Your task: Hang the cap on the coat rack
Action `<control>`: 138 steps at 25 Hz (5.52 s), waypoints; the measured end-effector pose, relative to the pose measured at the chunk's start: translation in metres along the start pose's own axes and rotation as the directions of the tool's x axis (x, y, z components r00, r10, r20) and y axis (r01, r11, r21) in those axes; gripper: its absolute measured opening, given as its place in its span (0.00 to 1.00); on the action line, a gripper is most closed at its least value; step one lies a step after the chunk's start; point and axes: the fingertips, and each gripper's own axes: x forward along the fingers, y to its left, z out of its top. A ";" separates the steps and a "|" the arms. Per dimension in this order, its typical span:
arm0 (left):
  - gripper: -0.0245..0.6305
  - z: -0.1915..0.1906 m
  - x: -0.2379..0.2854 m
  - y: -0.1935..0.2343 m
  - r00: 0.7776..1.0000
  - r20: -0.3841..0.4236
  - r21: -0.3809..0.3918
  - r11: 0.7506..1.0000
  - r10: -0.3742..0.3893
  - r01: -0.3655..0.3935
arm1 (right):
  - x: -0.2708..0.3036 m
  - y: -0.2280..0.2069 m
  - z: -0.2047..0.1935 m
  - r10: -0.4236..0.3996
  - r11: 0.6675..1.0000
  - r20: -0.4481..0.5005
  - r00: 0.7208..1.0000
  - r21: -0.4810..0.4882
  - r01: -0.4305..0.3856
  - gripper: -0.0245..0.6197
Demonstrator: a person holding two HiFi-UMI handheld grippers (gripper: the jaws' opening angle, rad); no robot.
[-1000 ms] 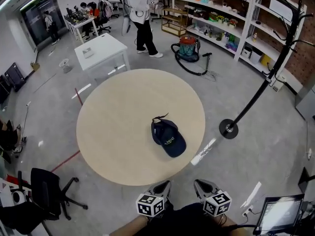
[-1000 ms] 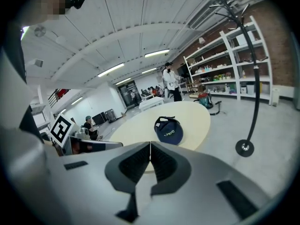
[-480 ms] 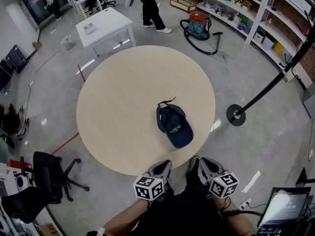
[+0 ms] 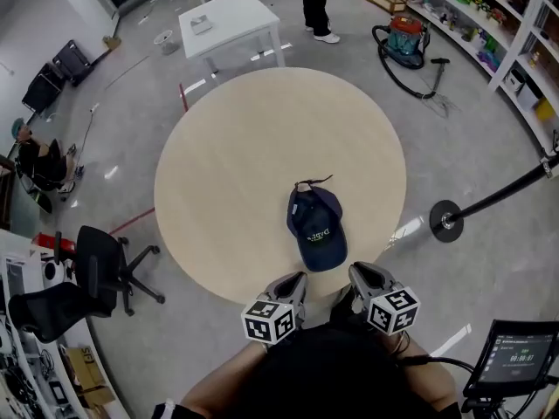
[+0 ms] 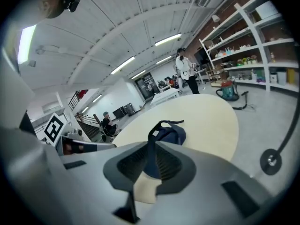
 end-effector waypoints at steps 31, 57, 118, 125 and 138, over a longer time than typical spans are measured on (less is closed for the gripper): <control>0.27 -0.052 0.106 0.083 0.943 -0.228 -0.211 0.934 0.241 -0.289 | 0.115 -0.089 -0.063 -0.009 0.993 -0.358 0.934 0.104 0.049 0.25; 0.10 -0.001 0.111 0.071 0.967 -0.126 -0.152 0.959 0.223 -0.241 | 0.106 -0.081 -0.027 -0.088 0.988 -0.223 0.971 0.102 0.113 0.10; 0.09 0.022 0.128 -0.461 0.791 0.057 0.521 0.694 -0.609 0.497 | -0.420 -0.170 0.075 -0.605 0.721 0.639 0.474 0.189 0.666 0.08; 0.09 0.002 0.129 -0.492 0.739 0.022 0.546 0.627 -0.673 0.556 | -0.452 -0.176 0.057 -0.632 0.680 0.658 0.409 0.219 0.700 0.08; 0.09 -0.013 0.203 -0.530 0.702 -0.088 0.527 0.565 -0.707 0.635 | -0.469 -0.247 0.048 -0.729 0.596 0.600 0.330 0.318 0.737 0.08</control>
